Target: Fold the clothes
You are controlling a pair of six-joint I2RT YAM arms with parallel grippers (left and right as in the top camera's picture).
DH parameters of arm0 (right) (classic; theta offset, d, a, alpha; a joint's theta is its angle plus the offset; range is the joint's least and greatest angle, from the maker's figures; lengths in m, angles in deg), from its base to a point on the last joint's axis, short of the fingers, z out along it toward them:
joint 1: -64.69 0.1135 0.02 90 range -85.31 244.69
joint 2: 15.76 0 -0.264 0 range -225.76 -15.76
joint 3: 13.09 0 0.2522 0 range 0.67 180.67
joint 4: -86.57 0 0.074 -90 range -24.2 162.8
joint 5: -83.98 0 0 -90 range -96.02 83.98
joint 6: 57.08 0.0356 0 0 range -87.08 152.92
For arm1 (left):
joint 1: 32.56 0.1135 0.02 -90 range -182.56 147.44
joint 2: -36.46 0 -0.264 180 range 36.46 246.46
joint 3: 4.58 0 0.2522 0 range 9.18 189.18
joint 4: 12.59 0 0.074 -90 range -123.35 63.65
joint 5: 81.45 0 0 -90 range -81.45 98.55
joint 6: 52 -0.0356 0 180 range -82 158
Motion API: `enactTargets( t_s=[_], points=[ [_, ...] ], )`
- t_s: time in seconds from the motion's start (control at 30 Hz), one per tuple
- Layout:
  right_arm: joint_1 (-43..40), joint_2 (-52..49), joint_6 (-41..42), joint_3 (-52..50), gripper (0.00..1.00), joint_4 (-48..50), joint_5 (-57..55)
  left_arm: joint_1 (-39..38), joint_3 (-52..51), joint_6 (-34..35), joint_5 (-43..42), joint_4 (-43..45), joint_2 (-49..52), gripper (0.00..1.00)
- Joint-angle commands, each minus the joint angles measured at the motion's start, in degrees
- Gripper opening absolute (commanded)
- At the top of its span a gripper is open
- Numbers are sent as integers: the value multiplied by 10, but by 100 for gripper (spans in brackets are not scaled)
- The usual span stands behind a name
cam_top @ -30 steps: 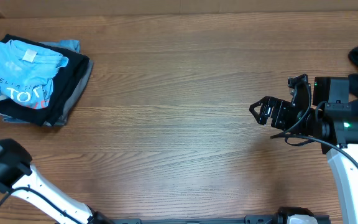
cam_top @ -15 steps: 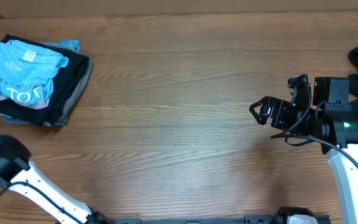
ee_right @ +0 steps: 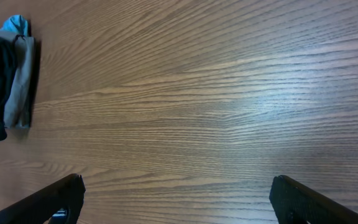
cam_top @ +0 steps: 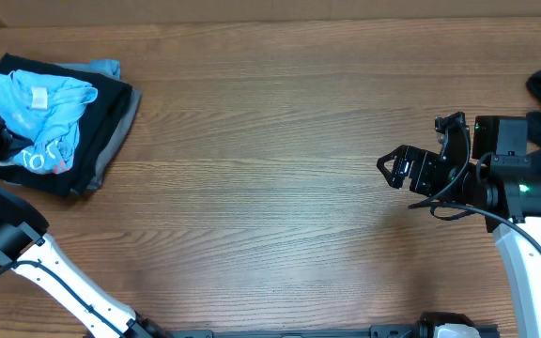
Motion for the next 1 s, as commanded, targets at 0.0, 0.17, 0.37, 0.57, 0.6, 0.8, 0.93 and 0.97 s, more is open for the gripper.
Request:
enactTargets(
  t_s=[0.0, 0.17, 0.37, 0.57, 0.6, 0.8, 0.93, 0.97],
  points=[
    [-2, 0, -2, 5, 100, 1, -3, 8, -18, 40, 108, -6, 12, 4],
    [-2, 0, -2, 5, 100, 1, -3, 11, -16, -7, -39, 5, 2, 4],
    [-2, 0, -2, 5, 100, 1, -3, 7, 1, -30, -200, 53, -63, 4],
    [-2, 0, -2, 5, 100, 1, -3, -13, -4, -36, -218, 101, -72, 4],
    [-2, 0, -2, 5, 100, 1, -3, -16, -6, -43, -223, 108, -72, 4],
    [-2, 0, -2, 5, 100, 1, -3, -39, -55, -26, -228, 185, -71, 4],
    [-2, 0, -2, 5, 100, 1, -3, -49, -142, -25, -228, 255, -71, 4],
    [-2, 0, -2, 5, 100, 1, -3, -51, -167, -25, -228, 277, -71, 4]
  ],
)
